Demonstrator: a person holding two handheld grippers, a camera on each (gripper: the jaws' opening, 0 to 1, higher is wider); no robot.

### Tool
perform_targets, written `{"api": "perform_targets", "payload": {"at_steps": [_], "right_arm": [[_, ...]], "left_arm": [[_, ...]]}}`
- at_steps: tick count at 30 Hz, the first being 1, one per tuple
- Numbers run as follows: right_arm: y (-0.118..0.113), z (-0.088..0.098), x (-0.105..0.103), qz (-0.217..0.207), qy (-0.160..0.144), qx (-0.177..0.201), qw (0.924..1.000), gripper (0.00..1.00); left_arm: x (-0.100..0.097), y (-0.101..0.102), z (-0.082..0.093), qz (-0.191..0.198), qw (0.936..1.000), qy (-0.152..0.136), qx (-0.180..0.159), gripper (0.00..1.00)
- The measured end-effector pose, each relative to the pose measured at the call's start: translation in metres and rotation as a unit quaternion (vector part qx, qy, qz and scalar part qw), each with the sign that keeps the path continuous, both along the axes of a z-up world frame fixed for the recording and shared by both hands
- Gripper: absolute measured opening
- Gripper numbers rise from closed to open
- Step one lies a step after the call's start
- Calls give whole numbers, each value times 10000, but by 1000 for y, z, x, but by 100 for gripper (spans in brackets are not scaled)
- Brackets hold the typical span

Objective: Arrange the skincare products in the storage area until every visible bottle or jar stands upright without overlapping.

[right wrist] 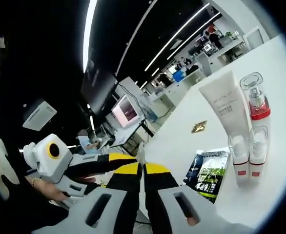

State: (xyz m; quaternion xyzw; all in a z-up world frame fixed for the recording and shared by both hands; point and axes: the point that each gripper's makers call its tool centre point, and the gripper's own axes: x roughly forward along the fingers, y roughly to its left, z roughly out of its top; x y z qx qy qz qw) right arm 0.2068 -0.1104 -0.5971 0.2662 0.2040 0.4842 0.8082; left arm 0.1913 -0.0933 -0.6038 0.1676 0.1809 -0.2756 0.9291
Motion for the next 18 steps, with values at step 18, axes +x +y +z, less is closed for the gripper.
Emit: {"api": "perform_targets", "payload": {"at_steps": [18], "right_arm": [[-14,8,5,-14,108,87,9999,1]], "left_arm": [[-2,28,-10,-156,9671,1547,-2015,36]]}}
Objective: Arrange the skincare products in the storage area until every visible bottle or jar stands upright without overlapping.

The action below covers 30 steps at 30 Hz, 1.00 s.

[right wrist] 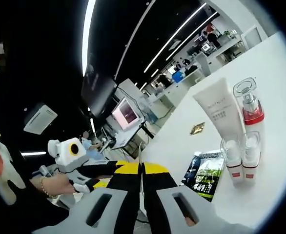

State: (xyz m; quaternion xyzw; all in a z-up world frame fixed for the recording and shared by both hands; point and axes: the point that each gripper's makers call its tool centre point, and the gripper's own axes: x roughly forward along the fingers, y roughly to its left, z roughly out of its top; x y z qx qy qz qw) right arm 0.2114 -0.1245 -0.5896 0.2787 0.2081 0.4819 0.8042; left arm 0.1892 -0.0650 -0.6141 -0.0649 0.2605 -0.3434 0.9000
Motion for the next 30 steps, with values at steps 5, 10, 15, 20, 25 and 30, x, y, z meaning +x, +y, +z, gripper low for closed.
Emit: {"api": "perform_targets", "payload": {"at_steps": [5,10,15,20,25,30], "right_arm": [[4,8,-8,202,233,411,9987,1],[8,17,-13,359,408,765,9956,1],[13,25,-17,489,502,1005,9925,1],[15,27,-17,517,560,1031,9917,1],[12,22,-14,408,579,901,9934,1],[12,11,-10,237,226,256,9991,5]], "left_arm": [[3,10,19,246,9889,374,-1418,26],[-2,13,22,260,9804,509,-1887,18],[-11,-1,30,-29,9727,626,-2233,17],[-12,-10,37,0,9647,683,-2545,4],[-10,-9,36,298,9590,812,-2700,0],[-14,-7,35,578,9515,963,-2864,0]]}}
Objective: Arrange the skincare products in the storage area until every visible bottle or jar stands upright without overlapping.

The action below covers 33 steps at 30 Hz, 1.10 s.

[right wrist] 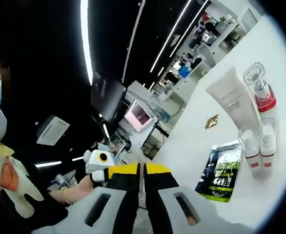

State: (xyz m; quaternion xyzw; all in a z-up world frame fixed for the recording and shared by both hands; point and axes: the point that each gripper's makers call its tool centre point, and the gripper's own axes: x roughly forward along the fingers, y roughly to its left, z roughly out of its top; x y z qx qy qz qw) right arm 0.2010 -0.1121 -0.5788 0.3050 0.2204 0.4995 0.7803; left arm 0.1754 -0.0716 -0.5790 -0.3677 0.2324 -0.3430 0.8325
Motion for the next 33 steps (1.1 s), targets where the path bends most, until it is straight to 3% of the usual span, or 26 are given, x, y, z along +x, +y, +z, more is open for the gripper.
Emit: {"api": "perform_targets", "payload": {"at_steps": [6,12,17,20,24,27,33], "right_arm": [[3,4,-1,51,-215,-176,9996,4],[7,9,5,-27,-352,-283,9990,2],[13,7,8,-15,-778,-812,9937,1],[17,-5,12,-63,-1125,-1501,9822,1],[27,-8,10,24,-1535,-1898,9697,1],[33,-11,11,64,-1852,-2210,9575,1],[42,-26,10,130,-2008,-2654,9429,1]], "left_arm": [[-3,9,0,233,9994,145,-226,0],[-4,15,-2,356,9991,142,-196,0],[-3,21,-5,469,9986,175,-154,0],[-3,25,-9,523,9984,212,-71,0],[-5,32,-21,604,9969,274,425,0],[-5,36,-26,698,9954,378,544,0],[-3,44,-44,884,9860,719,1214,0]]}}
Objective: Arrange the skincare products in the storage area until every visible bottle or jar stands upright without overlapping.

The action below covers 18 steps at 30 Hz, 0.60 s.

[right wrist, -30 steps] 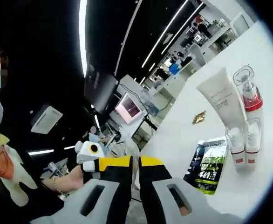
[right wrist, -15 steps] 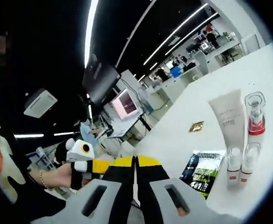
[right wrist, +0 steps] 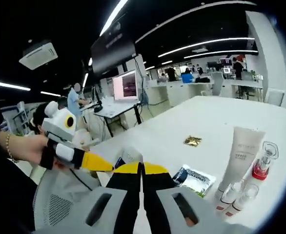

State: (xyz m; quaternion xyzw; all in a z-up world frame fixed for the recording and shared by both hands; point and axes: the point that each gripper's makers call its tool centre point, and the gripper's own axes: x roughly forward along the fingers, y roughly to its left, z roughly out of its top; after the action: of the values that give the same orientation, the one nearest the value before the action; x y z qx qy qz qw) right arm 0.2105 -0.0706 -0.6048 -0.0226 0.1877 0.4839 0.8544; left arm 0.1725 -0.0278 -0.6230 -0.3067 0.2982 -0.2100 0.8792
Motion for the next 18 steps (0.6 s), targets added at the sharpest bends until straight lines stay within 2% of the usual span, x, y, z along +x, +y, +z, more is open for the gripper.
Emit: {"api": "perform_targets", "payload": {"at_steps": [2,8,14,18], "right_arm": [[2,-7,1,-27,-63,-171,9998,1],[13,-28,7,30,-143,-476,9988,1],[24,-43,6,189,-205,-709,9971,1],[30,-53,7,288,-263,-832,9958,1]], "left_arm": [[1,2,-4,52,9999,125,64,0],[7,19,-27,214,9973,386,587,0],[5,30,-43,262,9945,631,799,0],[4,35,-51,321,9933,750,819,0]]}}
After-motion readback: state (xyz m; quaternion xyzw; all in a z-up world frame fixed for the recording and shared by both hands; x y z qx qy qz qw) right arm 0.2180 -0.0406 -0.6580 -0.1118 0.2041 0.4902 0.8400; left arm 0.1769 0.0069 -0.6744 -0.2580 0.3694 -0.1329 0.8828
